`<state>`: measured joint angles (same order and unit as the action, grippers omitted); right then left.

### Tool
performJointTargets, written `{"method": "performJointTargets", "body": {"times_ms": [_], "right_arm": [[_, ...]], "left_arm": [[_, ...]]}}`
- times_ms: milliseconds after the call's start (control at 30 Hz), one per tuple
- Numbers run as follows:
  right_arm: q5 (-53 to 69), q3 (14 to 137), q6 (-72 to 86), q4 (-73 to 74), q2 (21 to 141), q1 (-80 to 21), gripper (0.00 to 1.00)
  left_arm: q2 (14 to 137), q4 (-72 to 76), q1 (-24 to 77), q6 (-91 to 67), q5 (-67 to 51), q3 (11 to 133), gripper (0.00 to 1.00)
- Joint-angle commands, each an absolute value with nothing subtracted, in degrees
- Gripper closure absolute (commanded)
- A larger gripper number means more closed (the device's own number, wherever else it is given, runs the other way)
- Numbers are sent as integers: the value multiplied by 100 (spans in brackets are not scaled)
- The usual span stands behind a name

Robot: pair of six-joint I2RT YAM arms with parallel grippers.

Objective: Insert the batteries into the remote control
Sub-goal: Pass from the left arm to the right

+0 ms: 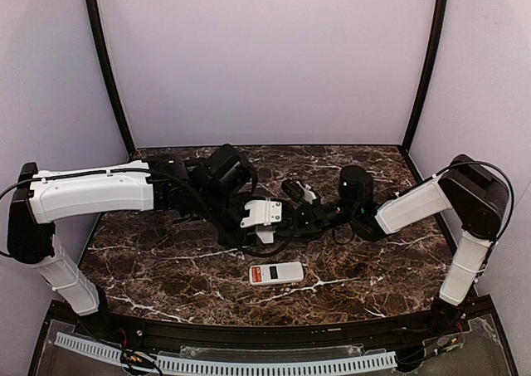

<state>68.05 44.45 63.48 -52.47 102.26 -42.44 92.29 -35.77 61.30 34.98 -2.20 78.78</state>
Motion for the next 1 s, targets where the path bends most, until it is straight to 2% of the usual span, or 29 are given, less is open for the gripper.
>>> {"method": "performJointTargets", "body": {"times_ms": [0,167,733,900,933,967], "right_arm": [[6764,4617,6372,-5449,10309,-4311,60],[6811,4693,6486,-5623,10362,-4359,67],[6898,4585,7108,-6628,10474,-4372,100],[6908,4560,7320,-6936,10498,-4377,100],[6904,4562,7317,-6903,10499,-4377,98],[6896,4566,7288,-6835,10499,-4377,91]], "left_arm": [[8964,-3430,6153,3481,-183,7684,83],[8939,-3342,6155,3473,-213,7658,83],[8728,-3095,6152,3463,-186,7491,86],[8565,-2864,6152,3506,-265,7336,87],[8550,-2830,6152,3515,-269,7307,87],[8538,-2821,6152,3542,-274,7301,87]]}}
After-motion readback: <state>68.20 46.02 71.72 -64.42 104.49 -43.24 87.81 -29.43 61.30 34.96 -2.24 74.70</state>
